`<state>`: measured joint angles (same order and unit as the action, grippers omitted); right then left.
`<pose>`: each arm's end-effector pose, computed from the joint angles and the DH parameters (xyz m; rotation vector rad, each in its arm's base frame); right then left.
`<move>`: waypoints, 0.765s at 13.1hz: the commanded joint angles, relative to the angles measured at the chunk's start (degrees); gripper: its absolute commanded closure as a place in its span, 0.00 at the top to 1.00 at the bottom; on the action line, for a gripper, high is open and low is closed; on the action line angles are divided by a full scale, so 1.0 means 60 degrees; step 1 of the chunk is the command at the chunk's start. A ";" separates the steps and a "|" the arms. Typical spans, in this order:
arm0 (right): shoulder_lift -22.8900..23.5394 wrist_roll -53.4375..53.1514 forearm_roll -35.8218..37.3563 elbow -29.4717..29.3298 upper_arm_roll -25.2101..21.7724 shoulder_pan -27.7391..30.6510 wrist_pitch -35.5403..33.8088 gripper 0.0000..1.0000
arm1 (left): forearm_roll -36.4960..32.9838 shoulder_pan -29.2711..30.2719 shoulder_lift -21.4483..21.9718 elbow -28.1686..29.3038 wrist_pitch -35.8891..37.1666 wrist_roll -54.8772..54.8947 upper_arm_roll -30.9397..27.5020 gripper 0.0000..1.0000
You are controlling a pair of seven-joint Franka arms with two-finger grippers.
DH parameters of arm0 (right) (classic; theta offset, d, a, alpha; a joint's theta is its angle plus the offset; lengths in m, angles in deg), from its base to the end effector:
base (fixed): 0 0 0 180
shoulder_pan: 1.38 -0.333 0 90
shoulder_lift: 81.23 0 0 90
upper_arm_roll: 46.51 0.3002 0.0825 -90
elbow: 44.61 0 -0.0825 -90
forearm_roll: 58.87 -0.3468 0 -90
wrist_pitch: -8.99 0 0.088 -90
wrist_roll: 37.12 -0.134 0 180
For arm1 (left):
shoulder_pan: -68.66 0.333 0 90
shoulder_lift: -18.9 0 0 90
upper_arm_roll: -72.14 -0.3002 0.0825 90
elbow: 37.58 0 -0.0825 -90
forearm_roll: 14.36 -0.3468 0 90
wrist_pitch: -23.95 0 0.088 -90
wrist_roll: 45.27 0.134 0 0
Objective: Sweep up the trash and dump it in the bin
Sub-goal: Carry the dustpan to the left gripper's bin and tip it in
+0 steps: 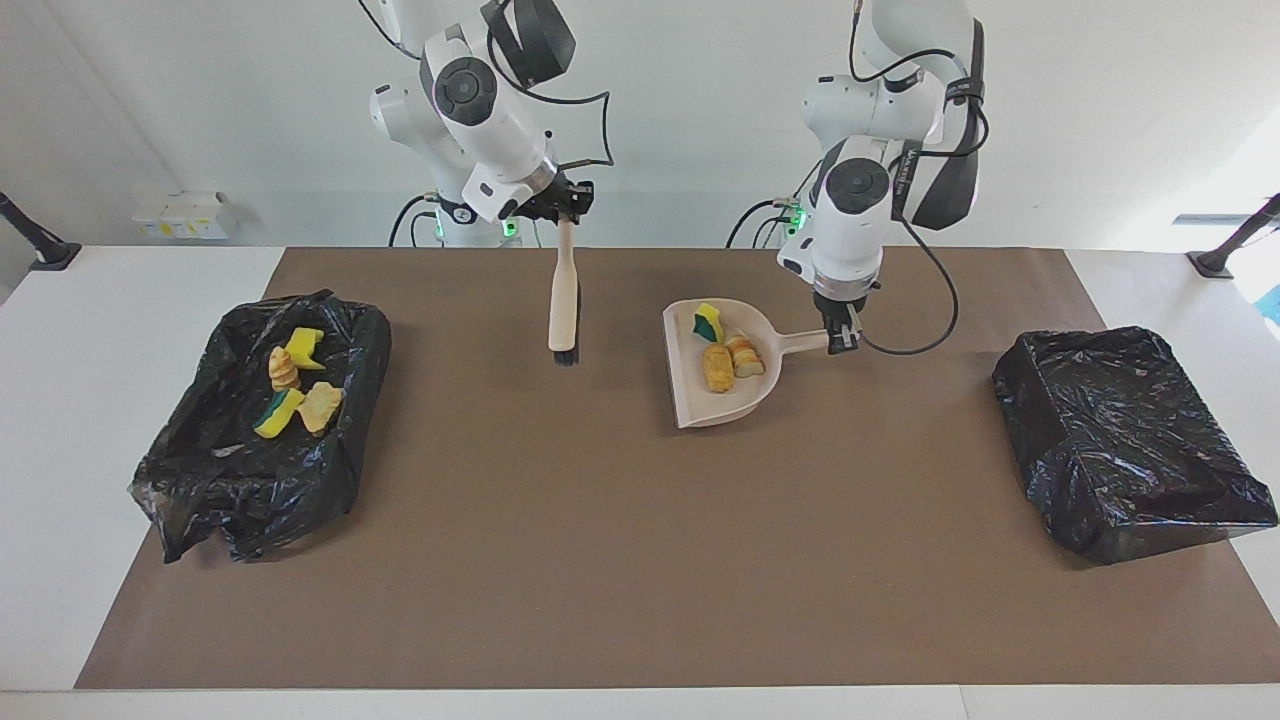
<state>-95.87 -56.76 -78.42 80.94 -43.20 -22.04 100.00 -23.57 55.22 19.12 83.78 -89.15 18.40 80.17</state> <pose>0.3447 0.2028 0.4480 -2.8996 -0.0068 0.6478 0.4610 -0.1661 0.3808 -2.1655 2.1412 0.2787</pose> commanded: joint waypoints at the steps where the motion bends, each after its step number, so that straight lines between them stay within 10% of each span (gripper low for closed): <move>1: -0.0139 -0.0006 0.0313 0.0579 0.0224 -0.0305 0.0371 0.00 | 0.0115 0.0875 -0.0505 -0.1386 0.0757 0.0740 0.0068 0.00; 10: 0.1398 -0.2777 -0.0389 0.1078 0.0225 -0.2971 0.4018 0.00 | -0.0133 0.4170 -0.1926 -0.4275 0.1682 0.4150 0.0054 0.00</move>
<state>-89.20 -72.13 -78.88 87.76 -41.73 -38.47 121.83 -23.77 76.32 9.99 61.96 -80.67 38.77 79.64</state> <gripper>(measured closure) 0.736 0.670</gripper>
